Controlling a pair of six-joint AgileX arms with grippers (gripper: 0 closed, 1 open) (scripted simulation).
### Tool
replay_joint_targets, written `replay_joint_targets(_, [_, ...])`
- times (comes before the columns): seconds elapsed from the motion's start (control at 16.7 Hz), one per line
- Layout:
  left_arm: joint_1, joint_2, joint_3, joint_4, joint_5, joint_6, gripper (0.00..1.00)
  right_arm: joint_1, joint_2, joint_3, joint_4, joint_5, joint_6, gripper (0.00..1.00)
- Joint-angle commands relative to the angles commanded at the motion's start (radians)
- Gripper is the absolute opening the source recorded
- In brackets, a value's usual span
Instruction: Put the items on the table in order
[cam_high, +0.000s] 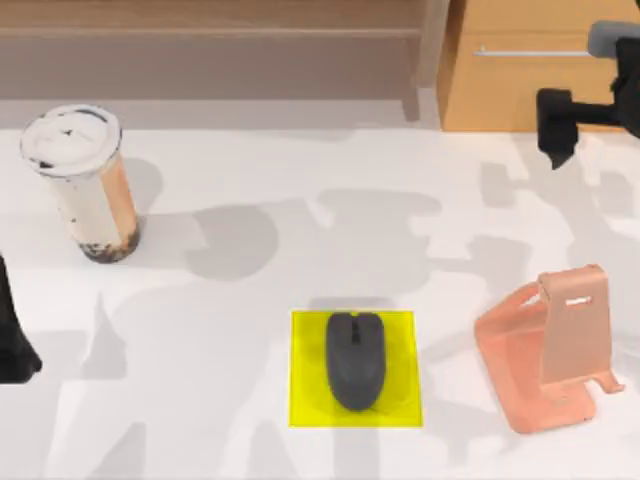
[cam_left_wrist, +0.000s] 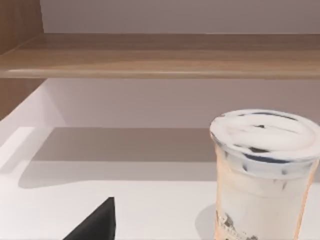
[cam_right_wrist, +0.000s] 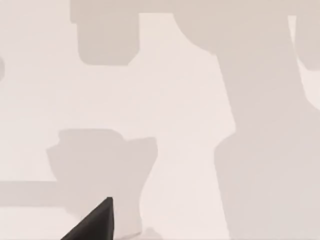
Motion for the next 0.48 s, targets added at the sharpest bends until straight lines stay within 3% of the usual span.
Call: replay_joint_targets(0.48, [0.0, 0.0, 0.0, 0.0, 0.0, 0.0, 1.0, -0.627, -0.244, -0.333, -0.021, -0.004, -0.414, 1.0])
